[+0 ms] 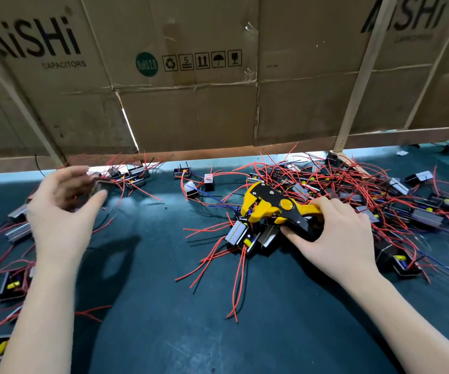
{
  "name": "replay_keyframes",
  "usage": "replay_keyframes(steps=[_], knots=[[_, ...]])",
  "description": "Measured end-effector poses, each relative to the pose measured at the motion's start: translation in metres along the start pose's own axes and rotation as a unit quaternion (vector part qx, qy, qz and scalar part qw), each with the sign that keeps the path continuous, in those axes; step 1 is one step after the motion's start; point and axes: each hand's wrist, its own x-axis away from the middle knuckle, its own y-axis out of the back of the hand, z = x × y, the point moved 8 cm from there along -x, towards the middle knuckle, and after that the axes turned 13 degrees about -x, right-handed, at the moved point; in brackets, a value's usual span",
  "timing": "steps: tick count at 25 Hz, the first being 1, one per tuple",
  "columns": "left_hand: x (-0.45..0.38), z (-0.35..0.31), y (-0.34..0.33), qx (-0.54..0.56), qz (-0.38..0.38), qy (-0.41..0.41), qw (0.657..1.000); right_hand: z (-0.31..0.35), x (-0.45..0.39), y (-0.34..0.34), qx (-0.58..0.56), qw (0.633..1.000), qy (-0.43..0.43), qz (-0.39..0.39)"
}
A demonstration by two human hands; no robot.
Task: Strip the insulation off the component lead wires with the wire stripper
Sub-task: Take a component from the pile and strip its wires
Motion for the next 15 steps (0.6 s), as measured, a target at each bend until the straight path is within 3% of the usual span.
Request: replay_keyframes(steps=[2, 4, 8, 12, 15], knots=[[0.010, -0.022, -0.019, 0.172, 0.087, 0.012, 0.981, 0.000, 0.000, -0.001, 0.002, 1.000, 0.000, 0.003], [0.033, -0.049, -0.057, 0.244, 0.230, 0.027, 0.942, -0.001, 0.000, -0.002, 0.002, 1.000, 0.000, 0.007], [0.078, -0.071, -0.102, 0.113, 0.443, -0.056, 0.888, -0.001, 0.000, 0.000, -0.006, 1.000, 0.002, 0.004], [0.100, -0.076, -0.111, 0.037, 0.540, -0.120, 0.832, 0.001, 0.000, -0.001, -0.005, 1.000, 0.004, 0.008], [0.103, -0.073, -0.113, 0.008, 0.551, -0.117, 0.826, 0.001, -0.001, -0.002, 0.000, 1.000, 0.003, 0.016]])
